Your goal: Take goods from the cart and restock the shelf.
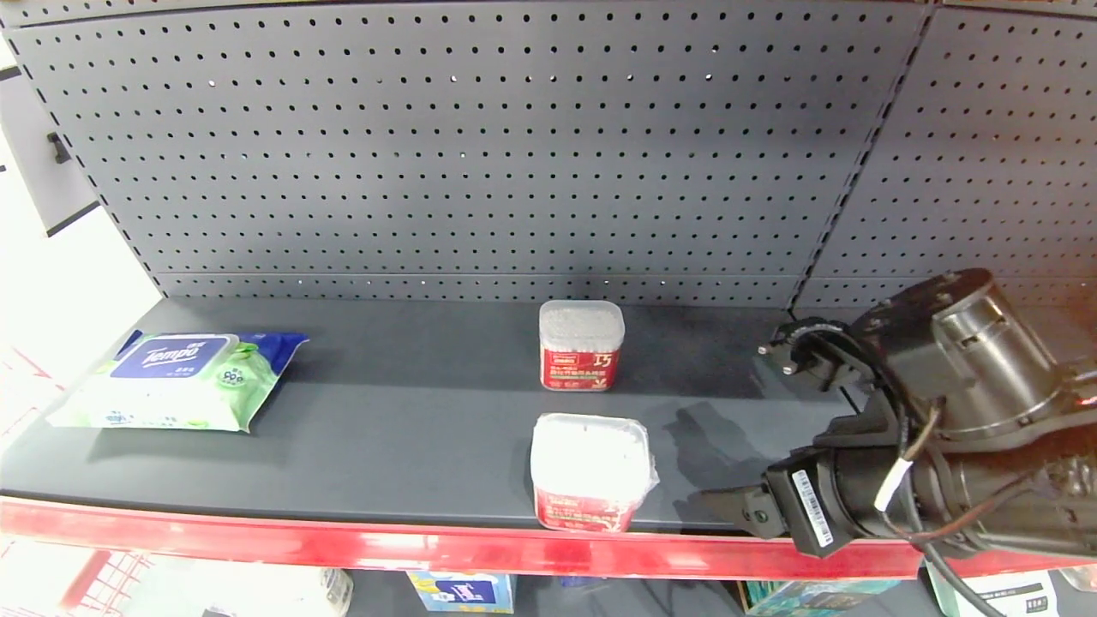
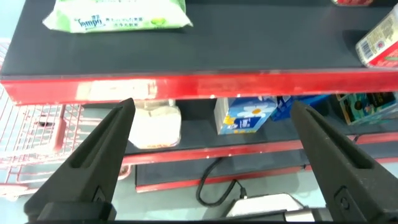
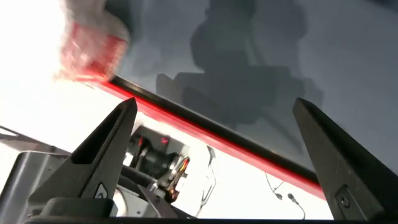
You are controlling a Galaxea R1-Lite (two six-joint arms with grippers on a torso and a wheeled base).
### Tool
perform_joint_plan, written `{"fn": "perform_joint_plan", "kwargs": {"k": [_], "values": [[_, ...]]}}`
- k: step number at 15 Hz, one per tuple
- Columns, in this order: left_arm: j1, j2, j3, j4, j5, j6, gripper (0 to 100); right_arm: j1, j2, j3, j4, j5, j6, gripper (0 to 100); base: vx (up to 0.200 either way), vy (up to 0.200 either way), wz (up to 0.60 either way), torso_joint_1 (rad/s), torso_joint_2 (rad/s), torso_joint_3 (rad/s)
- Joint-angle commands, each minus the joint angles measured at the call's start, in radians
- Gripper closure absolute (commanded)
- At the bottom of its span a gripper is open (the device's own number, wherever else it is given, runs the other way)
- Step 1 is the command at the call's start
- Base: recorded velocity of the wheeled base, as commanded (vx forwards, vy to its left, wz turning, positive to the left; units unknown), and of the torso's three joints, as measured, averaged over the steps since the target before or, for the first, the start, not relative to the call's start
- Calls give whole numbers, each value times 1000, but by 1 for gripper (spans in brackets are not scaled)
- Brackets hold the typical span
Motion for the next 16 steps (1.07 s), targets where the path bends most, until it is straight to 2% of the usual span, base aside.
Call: {"fn": "perform_joint_plan", "kwargs": {"k": [1,5,7,8,10,11,12,15,16], "values": [[-1,29,2,-31,-1,2,0,10,-54,16,-4,-32,-1,0,0,0,0,0,0,0],[-1,15,7,-37,-3,2,0,84,-140,-47,-15,-122,-41,0,0,0,0,0,0,0],[-1,-25,18,-34,-4,2,0,120,-278,-37,-17,-207,-165,0,0,0,0,0,0,0],[-1,-62,19,-18,-6,2,0,139,-401,-31,-12,-274,-273,0,0,0,0,0,0,0],[0,-111,13,54,-3,2,0,136,-545,-8,-6,-389,-322,0,0,0,0,0,0,0],[0,-159,12,147,-3,2,0,102,-673,4,14,-510,-328,0,0,0,0,0,0,0],[0,-189,8,216,-3,2,0,-4,-768,-2,104,-541,-328,0,0,0,0,0,0,0],[3,-203,16,255,5,-8,0,-326,-981,-14,368,-532,-320,0,0,0,0,0,0,0],[14,-197,16,259,6,-11,0,-403,-1028,-14,433,-535,-320,0,0,0,0,0,0,0]]}}
